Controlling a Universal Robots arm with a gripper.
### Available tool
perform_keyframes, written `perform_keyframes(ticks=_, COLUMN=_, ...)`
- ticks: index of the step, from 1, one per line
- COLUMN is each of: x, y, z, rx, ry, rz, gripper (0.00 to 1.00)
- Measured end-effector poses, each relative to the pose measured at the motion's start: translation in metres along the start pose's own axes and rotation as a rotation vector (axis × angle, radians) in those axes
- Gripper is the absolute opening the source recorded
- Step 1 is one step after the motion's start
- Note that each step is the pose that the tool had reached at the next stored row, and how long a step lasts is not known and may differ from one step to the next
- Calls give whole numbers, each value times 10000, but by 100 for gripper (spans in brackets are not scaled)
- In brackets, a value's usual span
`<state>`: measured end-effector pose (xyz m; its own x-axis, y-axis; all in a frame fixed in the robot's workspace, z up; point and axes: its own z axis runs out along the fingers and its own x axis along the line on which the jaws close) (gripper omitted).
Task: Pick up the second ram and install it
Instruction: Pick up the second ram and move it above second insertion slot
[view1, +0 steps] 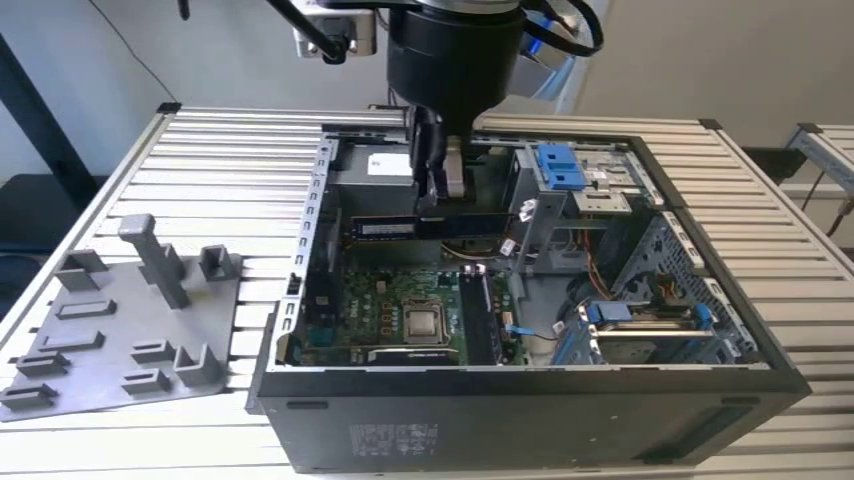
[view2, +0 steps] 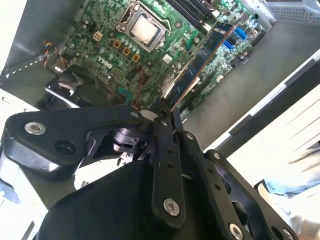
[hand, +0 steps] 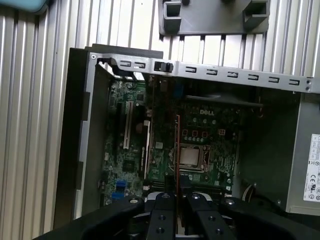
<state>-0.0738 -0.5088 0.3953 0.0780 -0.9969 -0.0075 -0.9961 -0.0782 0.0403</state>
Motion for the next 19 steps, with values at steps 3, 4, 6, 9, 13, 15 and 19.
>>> perform_keyframes(ticks=3, x=6, y=-71, z=-6, rx=0, ry=0, rz=1, gripper=14)
perform_keyframes(ticks=4, x=7, y=-94, z=-8, rx=0, ry=0, rz=1, gripper=14)
perform_keyframes(ticks=6, x=11, y=-141, z=-13, rx=-1, ry=1, rz=1, gripper=14)
perform_keyframes(ticks=9, x=16, y=-209, z=-18, rx=0, ry=0, rz=0, gripper=14)
perform_keyframes(ticks=13, x=22, y=-287, z=-23, rx=0, ry=-1, rz=0, gripper=14)
perform_keyframes(ticks=15, x=26, y=-328, z=-25, rx=0, ry=-1, rz=0, gripper=14)
perform_keyframes(ticks=19, x=33, y=-422, z=-29, rx=0, ry=0, rz=2, gripper=14)
